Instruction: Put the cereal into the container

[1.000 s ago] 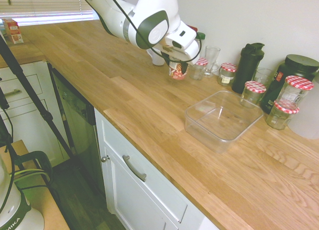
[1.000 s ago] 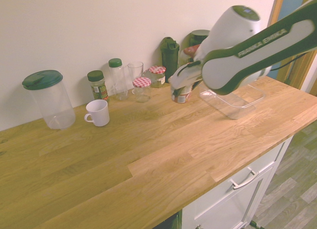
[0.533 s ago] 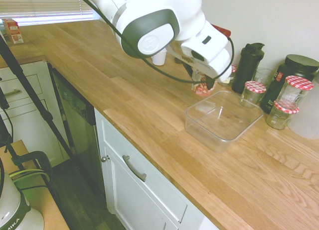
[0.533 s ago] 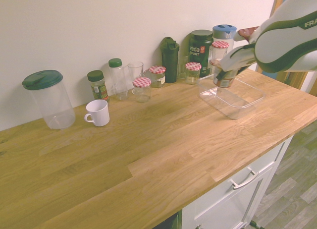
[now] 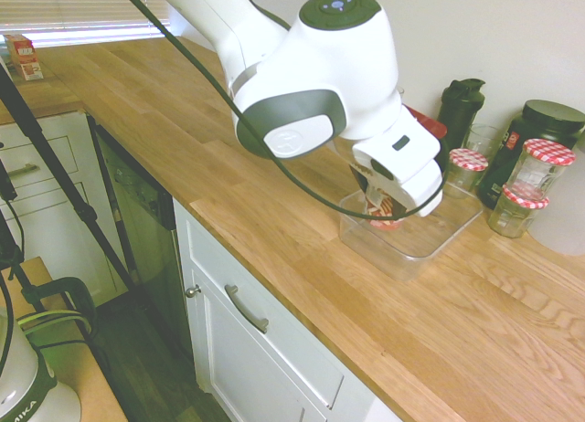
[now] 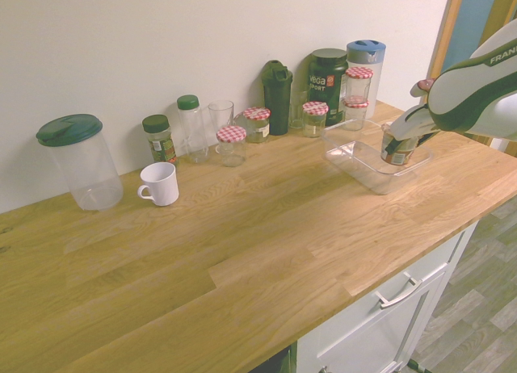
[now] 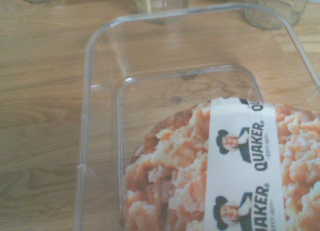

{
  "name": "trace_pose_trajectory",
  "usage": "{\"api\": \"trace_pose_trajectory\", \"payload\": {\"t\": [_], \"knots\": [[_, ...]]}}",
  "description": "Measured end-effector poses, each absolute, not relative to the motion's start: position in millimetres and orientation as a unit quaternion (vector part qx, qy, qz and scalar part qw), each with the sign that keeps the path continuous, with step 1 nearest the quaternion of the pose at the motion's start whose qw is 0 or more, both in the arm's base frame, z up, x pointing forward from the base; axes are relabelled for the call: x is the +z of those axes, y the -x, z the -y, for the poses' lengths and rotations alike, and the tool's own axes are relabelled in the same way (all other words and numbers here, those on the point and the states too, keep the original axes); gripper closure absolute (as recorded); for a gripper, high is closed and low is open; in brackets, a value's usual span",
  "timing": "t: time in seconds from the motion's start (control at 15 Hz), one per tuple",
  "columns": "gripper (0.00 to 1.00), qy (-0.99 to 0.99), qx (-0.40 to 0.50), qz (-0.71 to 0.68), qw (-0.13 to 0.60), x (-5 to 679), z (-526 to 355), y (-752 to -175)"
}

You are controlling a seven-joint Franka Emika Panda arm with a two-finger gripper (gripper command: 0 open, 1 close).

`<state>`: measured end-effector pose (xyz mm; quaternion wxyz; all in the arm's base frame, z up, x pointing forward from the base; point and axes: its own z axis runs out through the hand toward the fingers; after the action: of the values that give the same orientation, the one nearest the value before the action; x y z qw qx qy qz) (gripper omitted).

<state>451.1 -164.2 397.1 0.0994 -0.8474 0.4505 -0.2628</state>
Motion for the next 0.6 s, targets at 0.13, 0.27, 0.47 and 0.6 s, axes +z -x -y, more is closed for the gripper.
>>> {"api": "trace_pose_trajectory", "payload": {"t": [0.13,0.27,0.47,0.6], "knots": [[1.00,0.851,-0.248,-0.453,0.092,381.4,168.4,-463.2],[1.00,0.854,-0.238,-0.454,0.090,372.0,169.8,-475.5],[1.00,0.856,-0.230,-0.454,0.095,367.7,171.2,-496.2],[1.00,0.859,-0.221,-0.451,0.094,361.2,172.1,-509.5]]}}
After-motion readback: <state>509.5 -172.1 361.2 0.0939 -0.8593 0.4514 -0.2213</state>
